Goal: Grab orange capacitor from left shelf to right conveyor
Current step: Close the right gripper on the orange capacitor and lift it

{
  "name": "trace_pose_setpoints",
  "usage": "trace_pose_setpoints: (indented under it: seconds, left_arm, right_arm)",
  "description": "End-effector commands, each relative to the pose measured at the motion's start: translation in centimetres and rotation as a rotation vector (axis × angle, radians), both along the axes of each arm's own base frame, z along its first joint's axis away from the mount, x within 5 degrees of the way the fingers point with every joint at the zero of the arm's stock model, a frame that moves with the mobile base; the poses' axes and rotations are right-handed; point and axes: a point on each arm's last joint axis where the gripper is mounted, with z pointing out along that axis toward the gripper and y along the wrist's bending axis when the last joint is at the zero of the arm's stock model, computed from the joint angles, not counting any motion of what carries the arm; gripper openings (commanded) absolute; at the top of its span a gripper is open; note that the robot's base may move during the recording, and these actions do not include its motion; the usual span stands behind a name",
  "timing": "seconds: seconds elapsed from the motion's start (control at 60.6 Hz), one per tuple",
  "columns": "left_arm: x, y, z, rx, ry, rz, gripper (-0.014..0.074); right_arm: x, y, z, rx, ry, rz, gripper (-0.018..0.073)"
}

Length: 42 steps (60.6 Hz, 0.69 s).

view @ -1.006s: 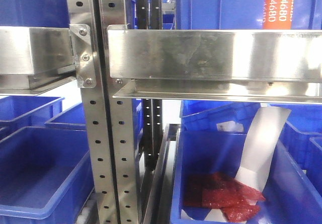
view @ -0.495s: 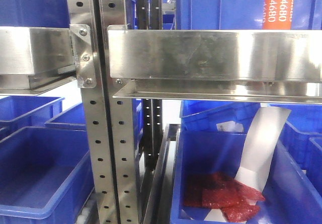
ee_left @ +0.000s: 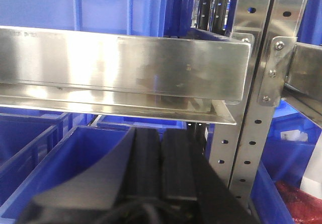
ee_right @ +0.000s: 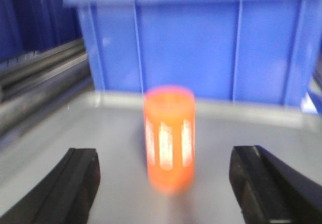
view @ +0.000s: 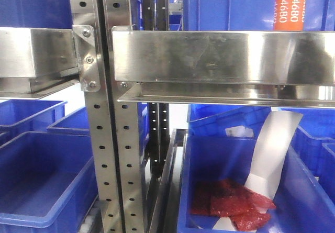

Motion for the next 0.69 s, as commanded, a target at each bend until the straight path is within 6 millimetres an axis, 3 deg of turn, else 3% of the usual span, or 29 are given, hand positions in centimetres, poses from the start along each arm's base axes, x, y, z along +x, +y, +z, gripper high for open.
trace_pose_setpoints:
  seconds: [0.0, 0.231, 0.676]
  left_arm:
    - [-0.1, 0.0, 0.9, -0.014, -0.099, 0.001, -0.0127]
    - [-0.1, 0.0, 0.9, -0.014, -0.099, 0.001, -0.0127]
    - [-0.1, 0.0, 0.9, -0.014, -0.099, 0.001, -0.0127]
  right_arm:
    - [1.6, 0.3, 3.1, 0.009, -0.179, 0.009, 0.0624]
    - [5.8, 0.5, 1.7, 0.003, -0.138, -0.004, 0.0624]
    - [9.6, 0.7, -2.8, 0.002, -0.108, -0.006, 0.062]
